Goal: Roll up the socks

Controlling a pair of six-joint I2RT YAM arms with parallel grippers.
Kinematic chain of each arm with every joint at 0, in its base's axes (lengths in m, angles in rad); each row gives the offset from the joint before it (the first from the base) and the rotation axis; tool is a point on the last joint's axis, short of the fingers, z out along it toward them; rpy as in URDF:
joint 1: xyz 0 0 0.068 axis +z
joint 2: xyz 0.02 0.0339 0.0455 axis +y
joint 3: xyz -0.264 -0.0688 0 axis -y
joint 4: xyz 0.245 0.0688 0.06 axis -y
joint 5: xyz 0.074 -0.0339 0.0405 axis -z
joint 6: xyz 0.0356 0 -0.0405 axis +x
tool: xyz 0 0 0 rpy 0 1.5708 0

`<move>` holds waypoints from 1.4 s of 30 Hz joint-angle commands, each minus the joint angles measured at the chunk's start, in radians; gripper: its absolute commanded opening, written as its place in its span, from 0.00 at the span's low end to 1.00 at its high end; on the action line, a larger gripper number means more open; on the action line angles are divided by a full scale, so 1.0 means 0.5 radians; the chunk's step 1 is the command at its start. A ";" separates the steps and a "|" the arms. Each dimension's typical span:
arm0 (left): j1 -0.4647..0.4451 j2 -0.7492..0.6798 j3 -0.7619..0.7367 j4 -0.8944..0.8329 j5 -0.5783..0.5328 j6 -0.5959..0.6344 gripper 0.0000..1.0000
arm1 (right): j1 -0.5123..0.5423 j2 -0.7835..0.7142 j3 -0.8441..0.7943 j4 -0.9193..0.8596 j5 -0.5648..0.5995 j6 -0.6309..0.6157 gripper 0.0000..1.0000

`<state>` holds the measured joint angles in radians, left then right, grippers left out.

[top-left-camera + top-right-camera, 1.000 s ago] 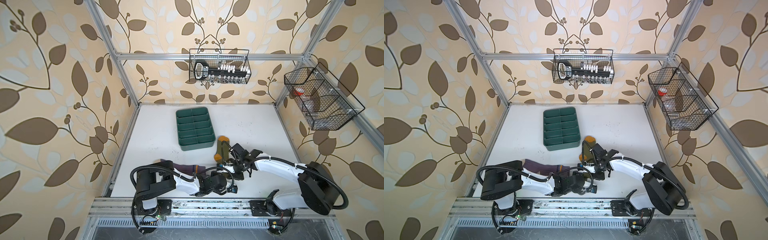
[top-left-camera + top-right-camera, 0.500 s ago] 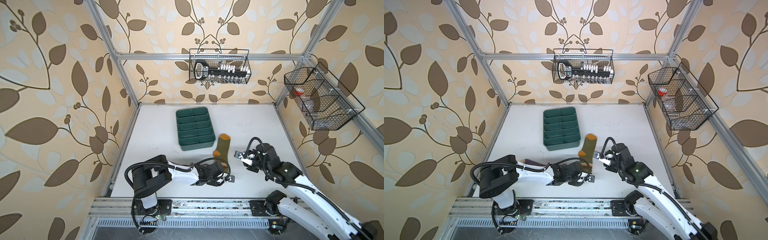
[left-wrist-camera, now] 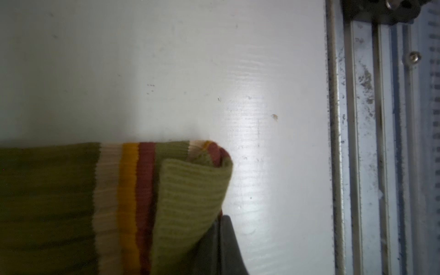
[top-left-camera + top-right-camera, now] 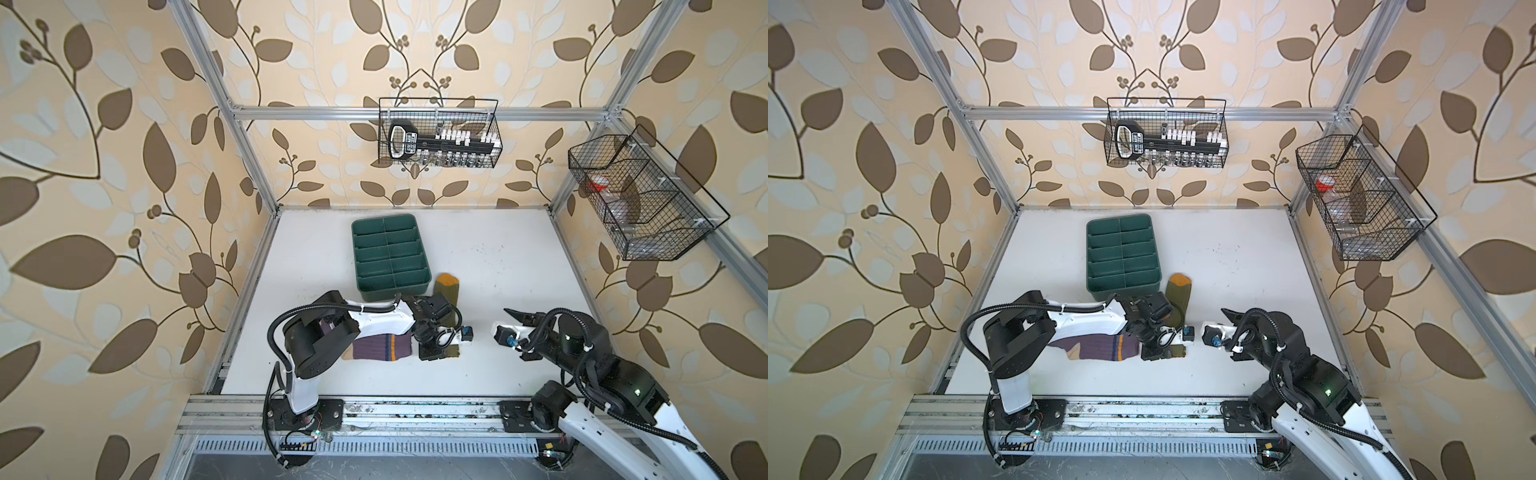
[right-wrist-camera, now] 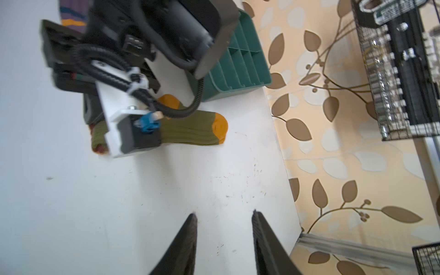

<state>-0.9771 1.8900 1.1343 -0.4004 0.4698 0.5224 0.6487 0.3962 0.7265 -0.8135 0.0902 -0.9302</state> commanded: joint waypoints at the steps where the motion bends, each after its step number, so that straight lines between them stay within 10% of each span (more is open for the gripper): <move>1: 0.046 0.118 0.054 -0.144 0.290 -0.179 0.00 | 0.239 -0.009 -0.057 -0.230 0.176 -0.095 0.39; 13: 0.135 0.209 0.036 0.003 0.491 -0.373 0.00 | 1.663 0.478 -0.492 0.078 1.234 0.299 0.50; 24: 0.135 0.185 0.025 -0.010 0.492 -0.354 0.00 | 1.400 1.197 -0.573 0.838 0.884 0.207 0.50; 42: 0.135 0.170 0.020 -0.019 0.496 -0.334 0.00 | 0.985 1.564 -0.708 1.245 0.512 0.064 0.46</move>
<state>-0.9089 1.9667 1.1599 -0.3717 0.7128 0.3550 1.1599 1.1450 0.3805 -0.2230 0.4145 -0.8837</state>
